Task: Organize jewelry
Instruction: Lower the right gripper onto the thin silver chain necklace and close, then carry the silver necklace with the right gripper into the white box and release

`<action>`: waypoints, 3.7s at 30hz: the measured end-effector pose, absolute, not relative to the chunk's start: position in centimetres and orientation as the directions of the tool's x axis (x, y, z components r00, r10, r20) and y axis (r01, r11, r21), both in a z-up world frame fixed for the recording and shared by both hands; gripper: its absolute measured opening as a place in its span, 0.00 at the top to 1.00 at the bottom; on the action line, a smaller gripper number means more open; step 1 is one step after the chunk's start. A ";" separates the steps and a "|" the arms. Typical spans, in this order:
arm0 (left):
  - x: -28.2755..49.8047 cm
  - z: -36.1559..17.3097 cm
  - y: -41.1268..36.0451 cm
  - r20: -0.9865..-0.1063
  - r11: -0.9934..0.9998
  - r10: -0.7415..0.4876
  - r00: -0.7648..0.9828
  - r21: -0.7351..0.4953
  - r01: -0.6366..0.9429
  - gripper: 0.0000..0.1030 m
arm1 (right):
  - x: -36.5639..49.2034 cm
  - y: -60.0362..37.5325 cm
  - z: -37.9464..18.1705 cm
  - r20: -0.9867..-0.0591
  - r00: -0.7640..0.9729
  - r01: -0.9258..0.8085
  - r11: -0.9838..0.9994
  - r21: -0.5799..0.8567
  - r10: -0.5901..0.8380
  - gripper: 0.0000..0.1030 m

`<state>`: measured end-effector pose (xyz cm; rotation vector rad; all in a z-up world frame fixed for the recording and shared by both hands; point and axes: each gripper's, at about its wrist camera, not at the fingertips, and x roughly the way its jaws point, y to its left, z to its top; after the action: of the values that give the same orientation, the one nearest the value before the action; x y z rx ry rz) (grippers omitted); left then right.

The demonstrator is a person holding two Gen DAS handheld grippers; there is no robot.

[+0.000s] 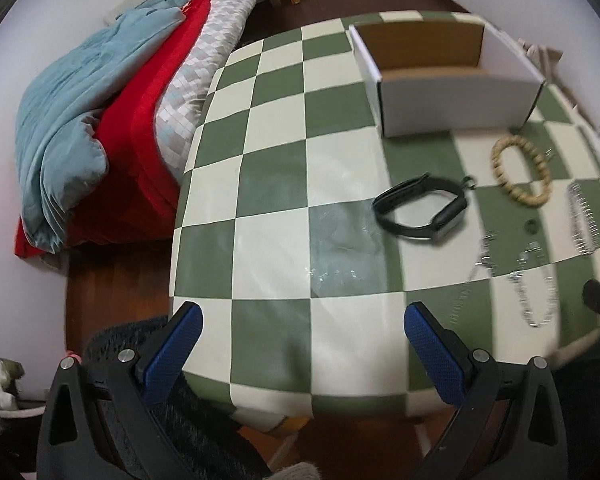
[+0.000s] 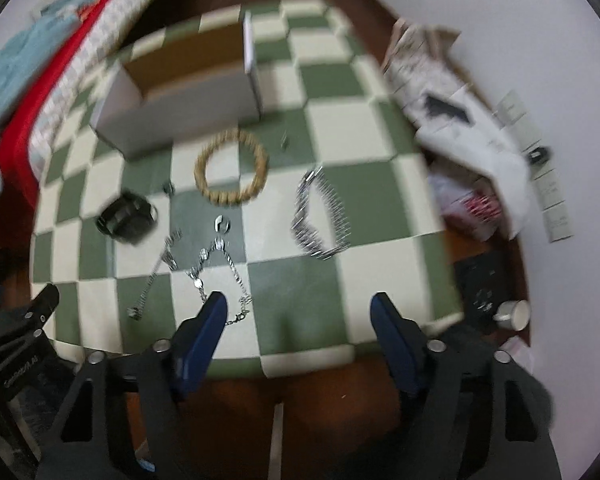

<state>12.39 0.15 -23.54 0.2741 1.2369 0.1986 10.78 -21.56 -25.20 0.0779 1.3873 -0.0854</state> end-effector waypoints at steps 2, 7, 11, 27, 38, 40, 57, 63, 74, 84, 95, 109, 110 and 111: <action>12.5 -24.3 0.3 -0.887 0.938 0.329 0.323 0.347 0.000 0.00 | 11.2 -20.7 -27.5 -0.990 0.144 0.091 0.996 0.007 -0.006 0.35; 13.0 -25.3 1.1 -0.887 0.936 0.340 0.313 0.353 -0.016 0.00 | 11.2 -18.5 -29.9 -0.989 0.141 0.053 0.998 -0.032 -0.039 0.43; 12.9 -25.7 0.6 -0.908 0.951 0.292 0.301 0.309 0.007 0.00 | 10.5 -17.2 -29.7 -0.983 0.175 0.002 0.999 -0.053 -0.053 0.99; 11.3 -28.5 -5.5 -0.973 0.975 0.021 0.228 0.071 0.213 0.49 | 8.7 -23.4 -28.3 -0.984 0.172 0.165 0.986 -0.018 -0.047 0.99; 10.4 -28.2 -7.4 -0.966 0.967 -0.021 0.257 0.045 0.252 0.91 | 9.1 -24.2 -28.8 -0.983 0.176 0.160 0.987 -0.020 -0.048 0.99; 10.2 -28.0 -7.2 -0.963 0.968 -0.015 0.269 0.053 0.246 0.91 | 9.1 -24.4 -28.9 -0.983 0.178 0.168 0.986 -0.010 -0.040 0.99; 13.7 -16.7 -2.5 -0.878 0.986 -0.089 0.470 -0.009 0.168 0.91 | 10.0 -24.0 -20.0 -0.927 0.373 0.156 0.982 0.102 0.037 0.99; 15.0 -13.9 -1.9 -0.853 0.988 -0.095 0.514 -0.018 0.152 0.91 | 11.8 -23.4 -17.1 -0.907 0.415 0.109 0.986 0.129 0.072 0.99; 22.1 -8.4 -1.4 -0.805 0.988 -0.133 0.578 -0.058 0.146 0.91 | 18.7 -19.5 -9.2 -0.847 0.519 -0.052 0.993 0.106 0.118 0.99; 31.3 -10.6 -1.5 -0.846 0.992 -0.114 0.521 -0.064 0.113 0.91 | 29.8 -16.0 -10.7 -0.880 0.462 -0.122 0.991 0.055 0.106 0.99; 37.2 -17.2 -2.2 -0.921 0.988 -0.149 0.359 -0.126 0.088 0.87 | 37.0 -16.9 -19.1 -0.946 0.265 -0.102 0.981 0.165 0.186 0.99; 34.9 -18.1 0.8 -0.876 0.992 0.125 0.466 0.117 -0.045 0.00 | 34.5 -17.9 -21.4 -0.963 0.265 -0.057 0.996 -0.064 -0.047 0.01; 34.5 -18.2 0.9 -0.874 0.992 0.128 0.470 0.118 -0.049 0.00 | 34.2 -17.9 -21.5 -0.962 0.267 -0.055 0.996 -0.068 -0.051 0.01; 34.1 -18.2 1.0 -0.871 0.992 0.128 0.474 0.119 -0.051 0.00 | 33.7 -17.8 -21.6 -0.961 0.270 -0.052 0.996 -0.069 -0.053 0.01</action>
<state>34.14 1.05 -18.19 0.0801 1.0716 0.1096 33.73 -17.85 -21.62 -0.0933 1.2983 -0.0005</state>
